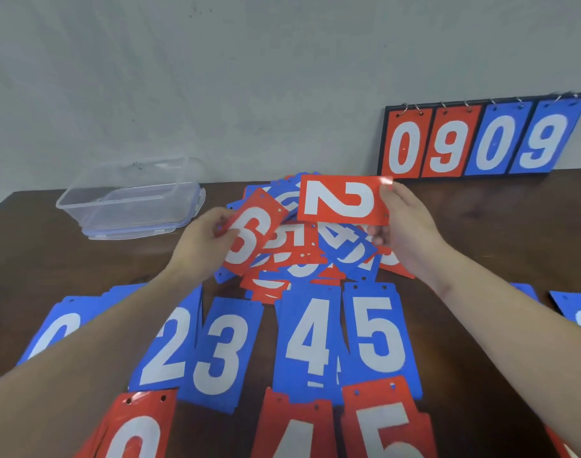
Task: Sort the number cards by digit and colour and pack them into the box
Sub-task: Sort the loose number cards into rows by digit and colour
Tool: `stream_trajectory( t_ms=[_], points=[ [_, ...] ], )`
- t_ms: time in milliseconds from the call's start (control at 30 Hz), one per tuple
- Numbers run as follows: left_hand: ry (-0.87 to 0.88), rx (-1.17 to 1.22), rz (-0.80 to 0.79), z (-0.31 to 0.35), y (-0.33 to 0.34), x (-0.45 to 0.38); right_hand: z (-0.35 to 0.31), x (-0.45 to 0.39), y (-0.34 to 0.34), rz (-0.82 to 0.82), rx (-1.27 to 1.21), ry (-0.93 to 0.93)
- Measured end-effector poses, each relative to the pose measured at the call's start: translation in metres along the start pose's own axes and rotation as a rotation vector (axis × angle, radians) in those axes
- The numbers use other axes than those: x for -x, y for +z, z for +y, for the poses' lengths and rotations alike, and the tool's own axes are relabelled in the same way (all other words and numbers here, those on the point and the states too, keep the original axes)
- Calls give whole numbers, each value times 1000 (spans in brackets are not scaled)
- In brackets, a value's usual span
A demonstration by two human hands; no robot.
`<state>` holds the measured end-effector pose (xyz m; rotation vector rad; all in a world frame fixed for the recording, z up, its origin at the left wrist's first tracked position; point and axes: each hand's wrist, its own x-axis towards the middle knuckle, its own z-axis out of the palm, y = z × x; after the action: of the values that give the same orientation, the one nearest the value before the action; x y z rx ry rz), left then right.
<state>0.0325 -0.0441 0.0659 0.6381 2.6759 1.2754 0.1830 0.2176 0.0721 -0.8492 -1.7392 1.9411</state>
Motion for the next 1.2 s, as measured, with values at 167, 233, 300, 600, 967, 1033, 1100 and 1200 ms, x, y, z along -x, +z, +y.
stream_trajectory(
  t_ms=[167, 233, 300, 600, 967, 1033, 1100, 1200],
  points=[
    [-127, 362, 24, 2, -11, 38, 6, 33, -4, -148, 49, -17],
    [-139, 432, 3, -3, -14, 54, 12, 43, -3, -189, 85, 2],
    [-137, 458, -21, -8, -16, 68, 17, 52, 0, -209, 127, 26],
    [-133, 490, 3, -43, -63, 122, 28, 87, 34, -258, 252, 44],
    [-292, 595, 235, -97, -140, 203, 47, 146, 138, -553, 450, 3],
    [-301, 587, 262, -101, -148, 216, 53, 160, 157, -620, 525, -27],
    [-312, 583, 275, -105, -155, 227, 56, 173, 173, -685, 579, -63],
    [-324, 608, 287, -111, -162, 237, 64, 188, 194, -745, 663, -136]
  ],
)
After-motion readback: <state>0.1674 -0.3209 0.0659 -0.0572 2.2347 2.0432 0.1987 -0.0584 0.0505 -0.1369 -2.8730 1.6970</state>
